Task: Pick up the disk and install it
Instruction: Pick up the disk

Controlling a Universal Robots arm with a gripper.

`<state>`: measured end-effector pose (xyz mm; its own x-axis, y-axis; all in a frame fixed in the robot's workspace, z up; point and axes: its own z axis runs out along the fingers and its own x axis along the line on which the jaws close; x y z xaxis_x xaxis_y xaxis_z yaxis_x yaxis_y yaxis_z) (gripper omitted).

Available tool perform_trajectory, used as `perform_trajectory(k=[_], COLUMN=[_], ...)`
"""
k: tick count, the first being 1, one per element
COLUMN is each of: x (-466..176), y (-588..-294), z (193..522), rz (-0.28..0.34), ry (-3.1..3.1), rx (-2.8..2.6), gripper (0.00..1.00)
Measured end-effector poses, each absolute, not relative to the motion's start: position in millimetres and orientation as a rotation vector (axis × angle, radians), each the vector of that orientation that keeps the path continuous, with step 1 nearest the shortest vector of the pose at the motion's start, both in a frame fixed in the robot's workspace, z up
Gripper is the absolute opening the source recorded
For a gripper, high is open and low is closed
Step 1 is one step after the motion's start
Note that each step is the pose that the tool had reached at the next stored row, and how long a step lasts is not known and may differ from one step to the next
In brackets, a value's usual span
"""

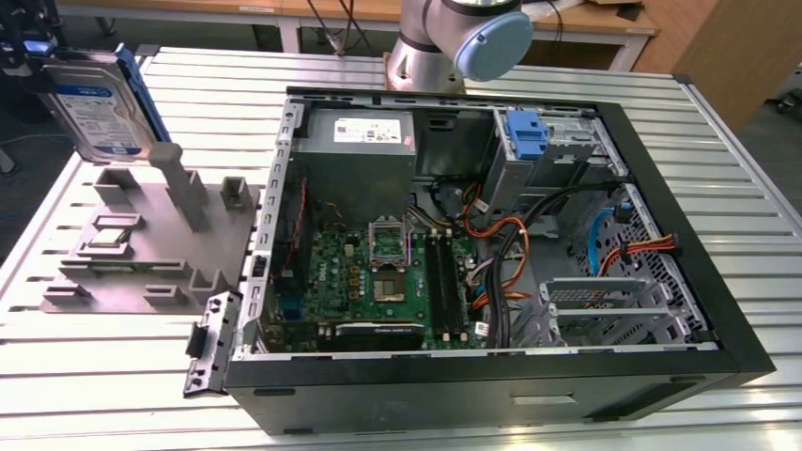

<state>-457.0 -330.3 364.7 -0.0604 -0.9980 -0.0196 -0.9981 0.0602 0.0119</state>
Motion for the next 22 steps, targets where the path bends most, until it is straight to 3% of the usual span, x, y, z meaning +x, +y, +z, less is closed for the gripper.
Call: perform_trajectory(k=[22], x=[-457.0], y=[-330.3], z=[371.9], rz=[0.035], ry=[2.283], rx=[-2.149], gripper=[0.37])
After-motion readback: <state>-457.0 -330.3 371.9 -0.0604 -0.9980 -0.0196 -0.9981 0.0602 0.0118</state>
